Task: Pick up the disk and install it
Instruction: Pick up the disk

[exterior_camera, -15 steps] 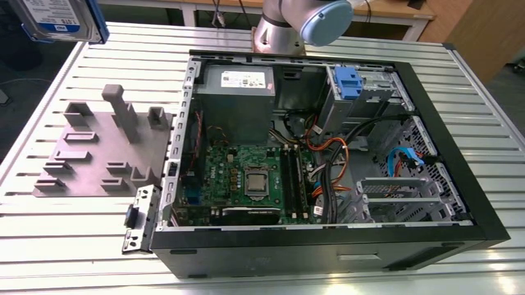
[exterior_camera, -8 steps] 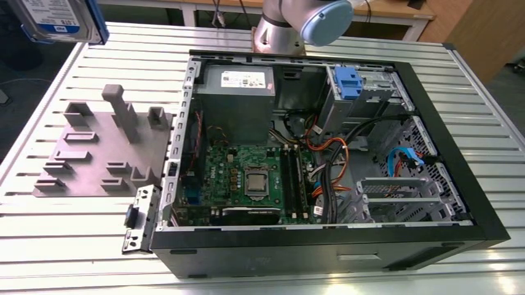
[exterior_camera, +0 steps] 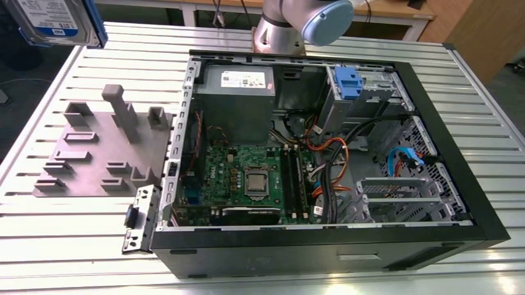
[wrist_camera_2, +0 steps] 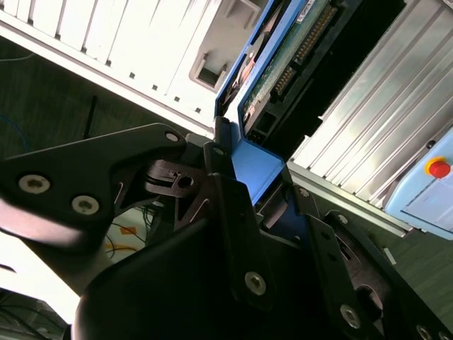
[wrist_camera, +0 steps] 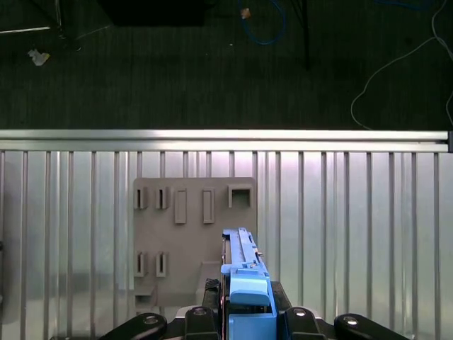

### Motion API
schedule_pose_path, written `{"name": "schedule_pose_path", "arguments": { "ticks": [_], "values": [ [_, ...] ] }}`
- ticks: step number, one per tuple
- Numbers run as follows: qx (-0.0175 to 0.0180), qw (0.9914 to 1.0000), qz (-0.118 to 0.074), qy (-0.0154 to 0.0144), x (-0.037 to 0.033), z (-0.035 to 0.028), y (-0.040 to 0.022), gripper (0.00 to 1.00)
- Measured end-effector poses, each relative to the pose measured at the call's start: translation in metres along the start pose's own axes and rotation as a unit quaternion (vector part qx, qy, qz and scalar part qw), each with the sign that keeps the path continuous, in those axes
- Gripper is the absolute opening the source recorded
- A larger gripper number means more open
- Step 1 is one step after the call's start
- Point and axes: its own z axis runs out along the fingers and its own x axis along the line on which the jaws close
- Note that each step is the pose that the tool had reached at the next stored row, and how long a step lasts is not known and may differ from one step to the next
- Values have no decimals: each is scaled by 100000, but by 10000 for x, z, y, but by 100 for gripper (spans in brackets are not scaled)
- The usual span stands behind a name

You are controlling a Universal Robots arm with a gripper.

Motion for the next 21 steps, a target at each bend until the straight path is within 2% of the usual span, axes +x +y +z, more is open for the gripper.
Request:
{"name": "schedule_pose_path", "arguments": {
  "ticks": [14,21],
  "values": [
    [4,100000,2,-2,11,0,-61,37],
    [5,100000,3,-2,16,0,-60,37]
  ]
}}
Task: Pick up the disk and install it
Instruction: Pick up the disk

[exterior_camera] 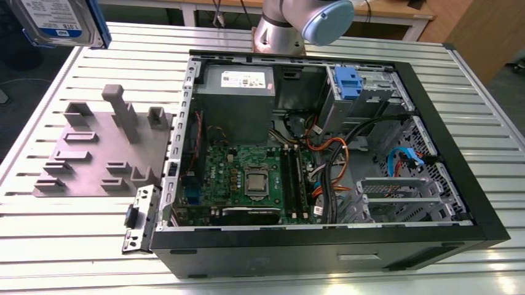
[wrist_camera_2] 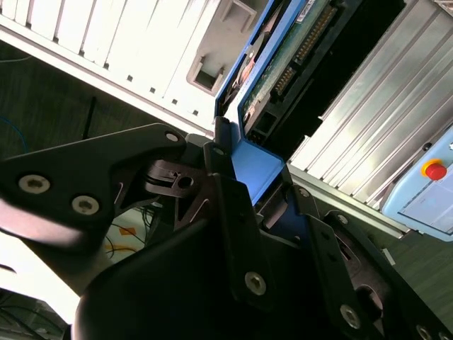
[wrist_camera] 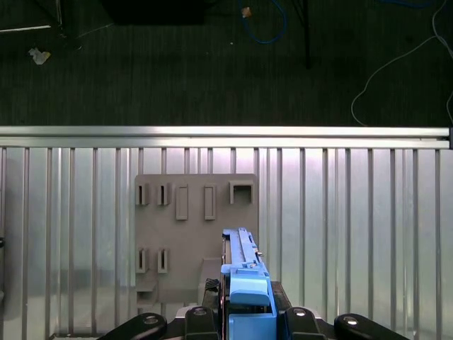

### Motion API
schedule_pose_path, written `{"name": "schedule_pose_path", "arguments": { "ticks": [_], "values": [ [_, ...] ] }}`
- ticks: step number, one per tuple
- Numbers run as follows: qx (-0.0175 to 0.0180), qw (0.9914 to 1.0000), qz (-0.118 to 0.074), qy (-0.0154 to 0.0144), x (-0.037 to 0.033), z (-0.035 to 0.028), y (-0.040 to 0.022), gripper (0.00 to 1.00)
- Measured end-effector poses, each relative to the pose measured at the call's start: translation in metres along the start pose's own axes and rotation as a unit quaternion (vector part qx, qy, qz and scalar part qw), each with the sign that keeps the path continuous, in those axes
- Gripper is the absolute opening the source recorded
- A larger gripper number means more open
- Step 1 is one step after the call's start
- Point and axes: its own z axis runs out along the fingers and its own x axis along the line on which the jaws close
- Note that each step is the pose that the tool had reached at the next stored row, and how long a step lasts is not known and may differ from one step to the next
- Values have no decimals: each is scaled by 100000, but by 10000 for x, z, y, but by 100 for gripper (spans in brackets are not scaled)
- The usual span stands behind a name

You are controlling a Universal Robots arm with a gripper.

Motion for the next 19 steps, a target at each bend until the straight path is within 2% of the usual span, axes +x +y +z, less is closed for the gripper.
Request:
{"name": "schedule_pose_path", "arguments": {
  "ticks": [5,10,19],
  "values": [
    [2,100000,-5,-1,5,0,-26,37],
    [-12,100000,0,1,21,-1,-80,37],
    [-11,100000,-1,14,169,-3,-91,37]
  ]
}}
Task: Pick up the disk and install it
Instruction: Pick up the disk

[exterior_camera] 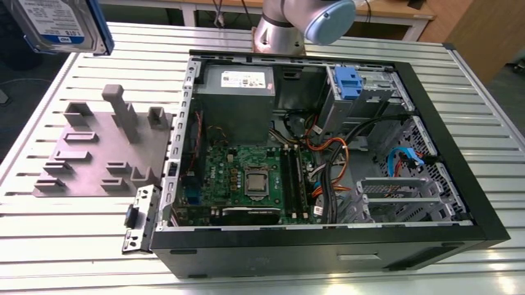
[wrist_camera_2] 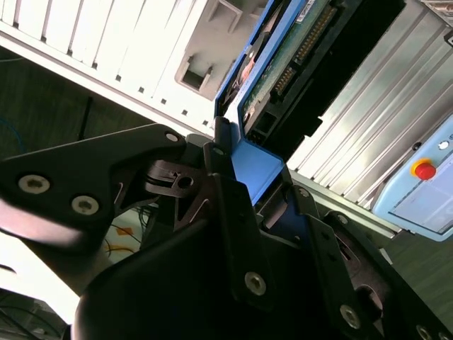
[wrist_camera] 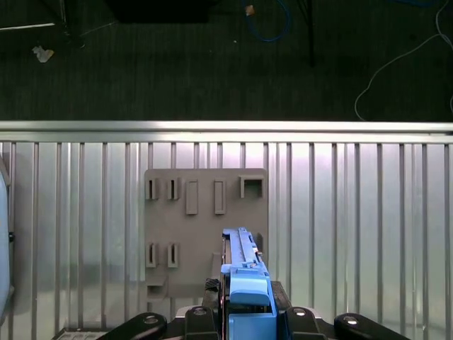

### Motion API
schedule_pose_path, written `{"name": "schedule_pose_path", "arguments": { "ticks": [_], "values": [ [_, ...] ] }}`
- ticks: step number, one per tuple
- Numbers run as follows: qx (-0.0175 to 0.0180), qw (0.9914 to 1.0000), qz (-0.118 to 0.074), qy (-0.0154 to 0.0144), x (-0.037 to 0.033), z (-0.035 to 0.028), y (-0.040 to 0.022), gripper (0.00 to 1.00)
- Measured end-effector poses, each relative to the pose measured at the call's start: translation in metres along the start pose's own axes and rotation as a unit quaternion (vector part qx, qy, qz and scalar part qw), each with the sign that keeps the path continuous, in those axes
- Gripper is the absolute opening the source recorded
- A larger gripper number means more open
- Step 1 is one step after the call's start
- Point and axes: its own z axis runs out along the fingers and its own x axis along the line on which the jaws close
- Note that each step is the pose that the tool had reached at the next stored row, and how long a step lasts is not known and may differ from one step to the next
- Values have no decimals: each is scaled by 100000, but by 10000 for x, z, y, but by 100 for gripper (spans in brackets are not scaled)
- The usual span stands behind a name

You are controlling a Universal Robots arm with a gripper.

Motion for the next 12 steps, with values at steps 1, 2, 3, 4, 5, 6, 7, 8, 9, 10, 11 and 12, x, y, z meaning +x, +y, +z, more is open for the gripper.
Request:
{"name": "schedule_pose_path", "arguments": {
  "ticks": [1,2,3,4,5,6,7,8,9,10,11,12],
  "values": [
    [2,100000,-2,0,12,0,-1,37],
    [1,100000,1,7,21,0,-1,37],
    [-2,100000,3,6,25,0,-2,37],
    [1,100000,10,6,26,0,-3,37],
    [2,100000,16,3,26,0,-3,37],
    [1,100000,12,5,27,0,-4,37],
    [5,100000,7,1,28,0,-6,37],
    [5,100000,4,1,28,0,-9,37],
    [-2,100000,4,6,28,-1,-13,37],
    [-1,100000,4,6,28,-1,-17,37],
    [0,100000,5,4,28,0,-20,37],
    [1,100000,7,1,27,0,-24,37]
  ]
}}
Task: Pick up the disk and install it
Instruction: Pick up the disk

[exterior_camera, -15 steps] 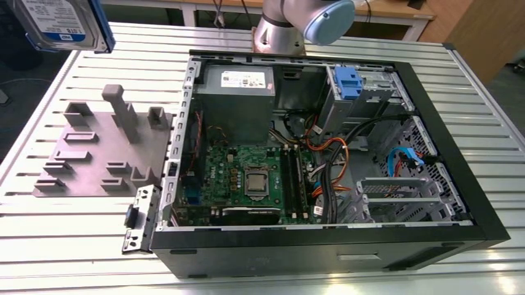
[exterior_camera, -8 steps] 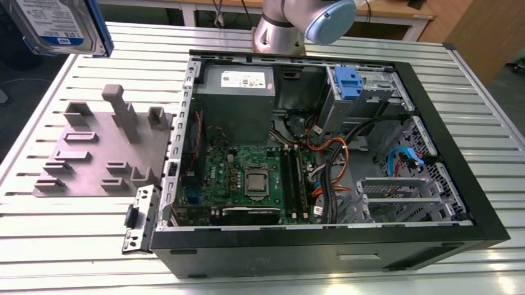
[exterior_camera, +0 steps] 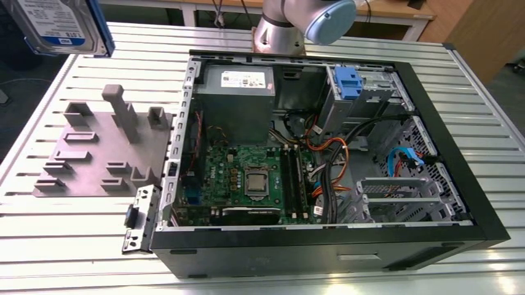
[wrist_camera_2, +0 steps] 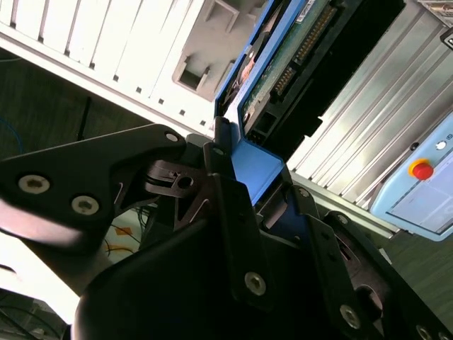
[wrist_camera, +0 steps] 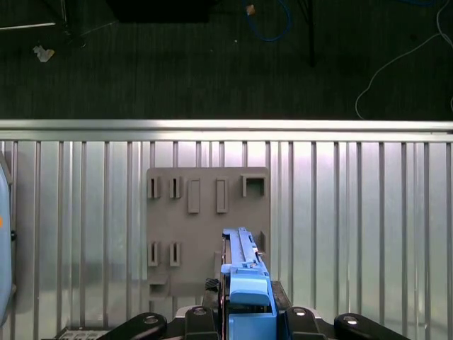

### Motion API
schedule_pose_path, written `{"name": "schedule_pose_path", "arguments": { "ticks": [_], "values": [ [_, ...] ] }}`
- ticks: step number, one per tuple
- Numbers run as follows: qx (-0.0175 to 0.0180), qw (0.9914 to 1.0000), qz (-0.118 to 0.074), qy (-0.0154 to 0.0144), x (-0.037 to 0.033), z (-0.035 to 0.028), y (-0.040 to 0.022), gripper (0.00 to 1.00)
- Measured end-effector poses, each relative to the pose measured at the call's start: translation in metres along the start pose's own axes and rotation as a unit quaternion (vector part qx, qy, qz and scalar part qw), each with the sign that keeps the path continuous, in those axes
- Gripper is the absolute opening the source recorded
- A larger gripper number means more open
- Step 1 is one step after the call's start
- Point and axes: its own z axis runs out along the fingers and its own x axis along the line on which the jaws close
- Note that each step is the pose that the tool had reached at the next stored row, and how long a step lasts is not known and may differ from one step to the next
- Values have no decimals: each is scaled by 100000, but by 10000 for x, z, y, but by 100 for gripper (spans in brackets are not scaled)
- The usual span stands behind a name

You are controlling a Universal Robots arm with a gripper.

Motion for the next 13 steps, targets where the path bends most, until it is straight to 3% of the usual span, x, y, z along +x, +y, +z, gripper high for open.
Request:
{"name": "schedule_pose_path", "arguments": {
  "ticks": [13],
  "values": [
    [-2,100000,0,3,-1,-1,-50,37]
  ]
}}
